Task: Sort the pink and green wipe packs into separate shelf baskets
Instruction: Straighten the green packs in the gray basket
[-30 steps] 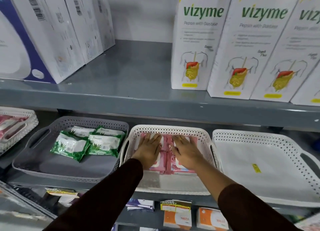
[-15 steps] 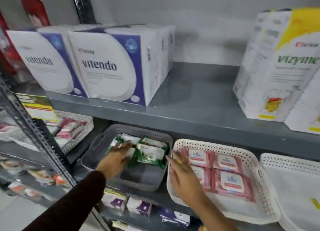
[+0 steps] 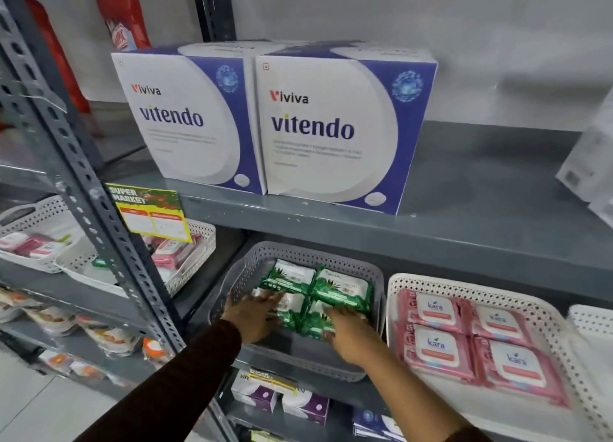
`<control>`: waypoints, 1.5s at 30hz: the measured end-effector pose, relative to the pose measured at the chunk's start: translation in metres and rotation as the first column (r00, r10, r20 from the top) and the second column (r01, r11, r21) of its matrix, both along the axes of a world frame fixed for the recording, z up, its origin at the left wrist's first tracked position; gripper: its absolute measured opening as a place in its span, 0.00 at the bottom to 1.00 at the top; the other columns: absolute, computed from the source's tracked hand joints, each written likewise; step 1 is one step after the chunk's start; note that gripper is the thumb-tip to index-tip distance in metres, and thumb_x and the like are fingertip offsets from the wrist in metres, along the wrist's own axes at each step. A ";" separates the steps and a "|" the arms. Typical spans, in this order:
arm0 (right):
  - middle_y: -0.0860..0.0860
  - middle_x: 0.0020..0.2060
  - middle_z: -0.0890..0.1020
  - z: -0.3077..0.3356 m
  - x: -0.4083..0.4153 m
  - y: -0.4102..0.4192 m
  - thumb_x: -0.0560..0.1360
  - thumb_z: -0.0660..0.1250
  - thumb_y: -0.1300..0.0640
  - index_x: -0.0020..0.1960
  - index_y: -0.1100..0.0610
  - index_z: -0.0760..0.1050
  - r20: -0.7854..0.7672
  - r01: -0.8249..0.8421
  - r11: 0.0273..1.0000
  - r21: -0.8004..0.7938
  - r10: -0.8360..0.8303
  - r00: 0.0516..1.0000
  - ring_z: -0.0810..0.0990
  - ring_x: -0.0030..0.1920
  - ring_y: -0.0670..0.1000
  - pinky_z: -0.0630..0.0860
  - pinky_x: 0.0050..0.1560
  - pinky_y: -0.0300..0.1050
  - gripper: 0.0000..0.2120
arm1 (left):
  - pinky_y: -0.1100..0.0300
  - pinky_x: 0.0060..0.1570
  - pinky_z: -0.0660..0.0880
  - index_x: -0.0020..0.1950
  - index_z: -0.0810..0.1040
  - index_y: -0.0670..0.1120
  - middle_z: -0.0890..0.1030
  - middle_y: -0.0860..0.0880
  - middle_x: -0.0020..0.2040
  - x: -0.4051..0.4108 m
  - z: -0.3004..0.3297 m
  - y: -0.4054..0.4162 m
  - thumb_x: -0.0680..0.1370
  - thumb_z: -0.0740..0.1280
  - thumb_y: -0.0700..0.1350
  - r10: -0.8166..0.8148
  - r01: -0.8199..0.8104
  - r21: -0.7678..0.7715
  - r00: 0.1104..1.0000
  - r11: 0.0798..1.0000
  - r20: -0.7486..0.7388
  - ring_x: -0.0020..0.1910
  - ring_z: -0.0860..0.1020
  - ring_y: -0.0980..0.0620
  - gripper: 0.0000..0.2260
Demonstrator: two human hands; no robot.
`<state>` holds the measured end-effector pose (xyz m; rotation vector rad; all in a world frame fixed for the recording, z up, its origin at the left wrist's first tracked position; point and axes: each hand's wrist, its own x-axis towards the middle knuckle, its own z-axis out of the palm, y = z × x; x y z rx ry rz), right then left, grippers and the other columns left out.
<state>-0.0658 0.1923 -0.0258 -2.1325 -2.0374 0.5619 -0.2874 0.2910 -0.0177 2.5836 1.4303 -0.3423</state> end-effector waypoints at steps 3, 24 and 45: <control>0.54 0.80 0.53 -0.003 -0.002 -0.003 0.79 0.62 0.64 0.79 0.49 0.55 -0.028 0.016 1.000 -0.004 -0.016 0.999 0.49 0.79 0.59 0.52 0.77 0.60 0.33 | 0.41 0.74 0.51 0.79 0.45 0.57 0.47 0.51 0.80 -0.003 -0.006 0.007 0.83 0.58 0.56 -0.028 0.039 -0.089 0.992 0.995 0.119 0.77 0.50 0.39 0.30; 0.56 0.79 0.40 -0.026 0.003 0.048 0.78 0.39 0.32 0.80 0.51 0.39 0.139 0.149 0.988 0.048 -0.154 0.978 0.34 0.78 0.60 0.36 0.76 0.63 0.36 | 0.52 0.74 0.56 0.79 0.53 0.43 0.55 0.43 0.79 0.037 -0.024 0.051 0.85 0.51 0.49 0.217 -0.207 -0.073 0.867 0.976 0.448 0.76 0.58 0.45 0.23; 0.53 0.78 0.34 -0.030 -0.023 0.030 0.80 0.37 0.36 0.78 0.46 0.33 0.209 0.187 0.982 -0.041 -0.174 0.962 0.32 0.76 0.60 0.32 0.73 0.67 0.31 | 0.37 0.69 0.37 0.78 0.38 0.56 0.38 0.52 0.79 0.037 -0.032 0.030 0.82 0.42 0.60 -0.063 0.052 0.102 0.992 0.993 0.112 0.75 0.36 0.40 0.26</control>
